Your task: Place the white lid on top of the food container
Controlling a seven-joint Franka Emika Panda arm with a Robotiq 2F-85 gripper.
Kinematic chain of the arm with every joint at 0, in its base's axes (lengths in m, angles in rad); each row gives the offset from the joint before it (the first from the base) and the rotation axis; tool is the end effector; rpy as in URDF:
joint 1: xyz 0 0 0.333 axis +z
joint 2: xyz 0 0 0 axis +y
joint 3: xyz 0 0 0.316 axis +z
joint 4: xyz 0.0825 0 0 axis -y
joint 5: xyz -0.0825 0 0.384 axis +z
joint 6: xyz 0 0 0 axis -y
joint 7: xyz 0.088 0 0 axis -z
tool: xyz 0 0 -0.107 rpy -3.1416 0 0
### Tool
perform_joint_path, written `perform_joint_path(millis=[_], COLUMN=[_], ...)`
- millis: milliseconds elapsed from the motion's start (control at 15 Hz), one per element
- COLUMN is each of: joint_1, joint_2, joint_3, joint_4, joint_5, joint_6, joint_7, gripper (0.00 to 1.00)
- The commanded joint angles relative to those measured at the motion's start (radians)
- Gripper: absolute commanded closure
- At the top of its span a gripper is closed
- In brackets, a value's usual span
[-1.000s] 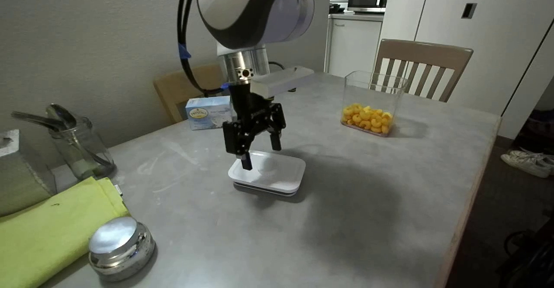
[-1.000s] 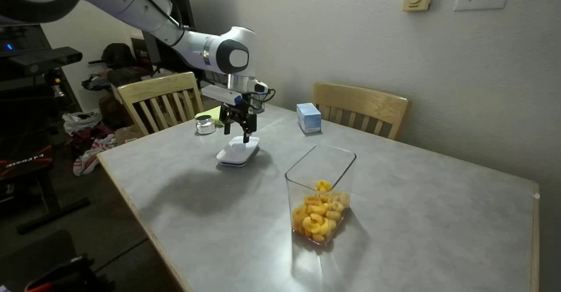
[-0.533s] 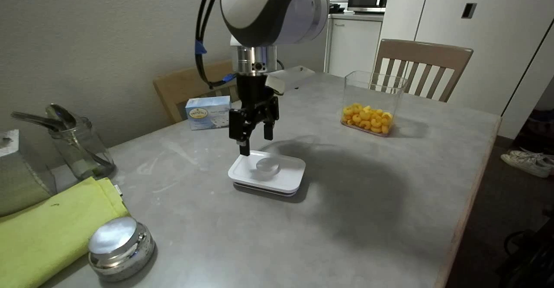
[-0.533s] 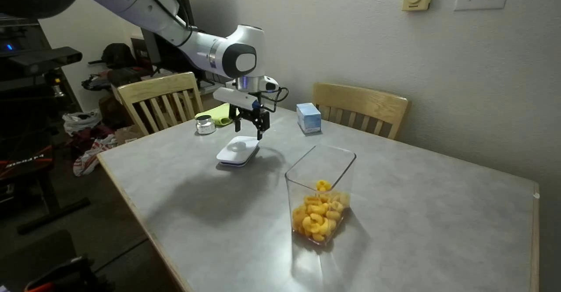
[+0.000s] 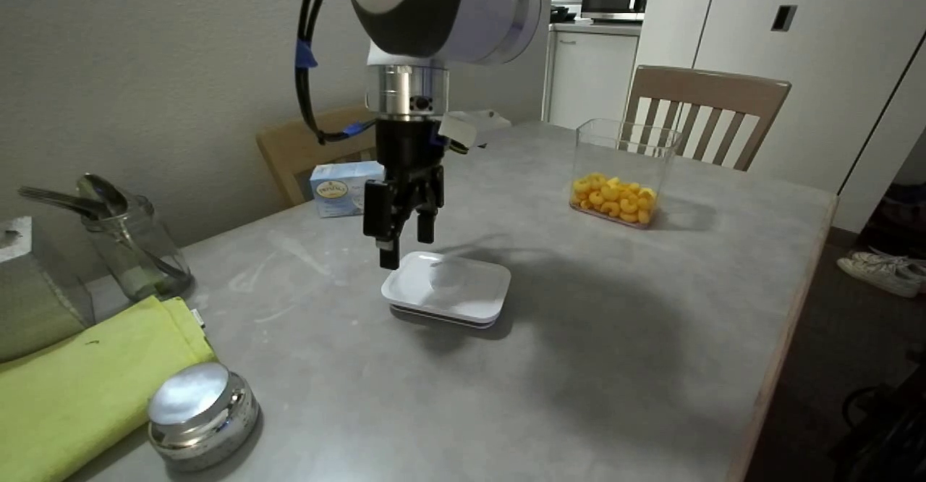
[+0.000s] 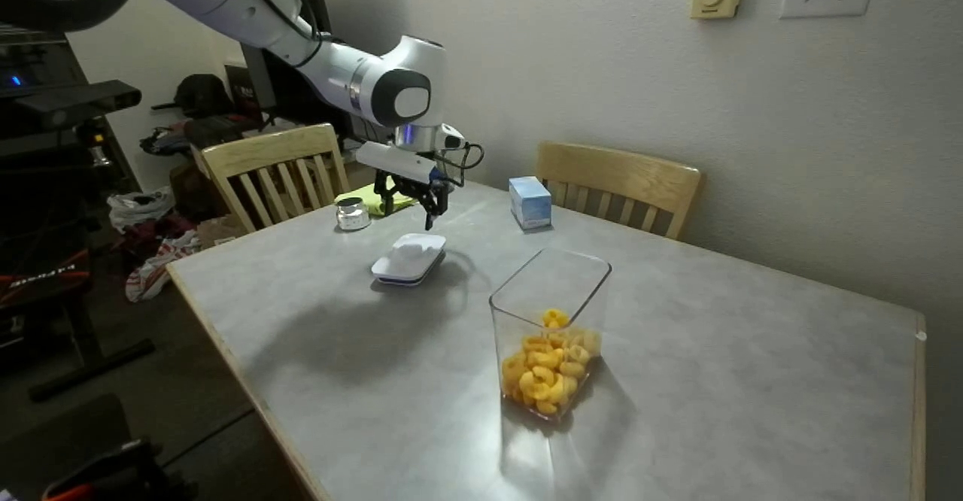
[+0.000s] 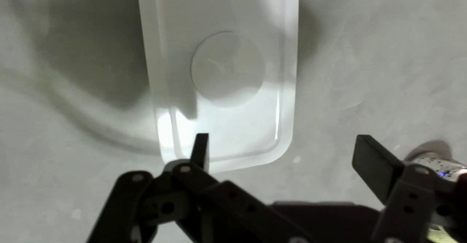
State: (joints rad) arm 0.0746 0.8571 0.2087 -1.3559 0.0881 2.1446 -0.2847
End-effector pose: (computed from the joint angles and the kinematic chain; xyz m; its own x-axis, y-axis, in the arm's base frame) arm 0.7105 0.1768 0.2110 0.8998 0.4363 0.0002 0.4241 -0.8745 -0.2356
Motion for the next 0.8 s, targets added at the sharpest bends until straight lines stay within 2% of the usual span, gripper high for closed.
perform_joint_path(millis=[0,333,733], joint_1=[-0.006,0.010,0.022], joint_2=[-0.032,-0.031,-0.031], joint_3=[0.008,-0.009,-0.034], joint_4=[-0.035,-0.027,-0.037], joint_5=[0.002,-0.017,-0.040], joint_6=[-0.093,-0.225,-0.240], joint_7=[-0.041,-0.028,0.007], gripper=[0.00,0.00,0.00])
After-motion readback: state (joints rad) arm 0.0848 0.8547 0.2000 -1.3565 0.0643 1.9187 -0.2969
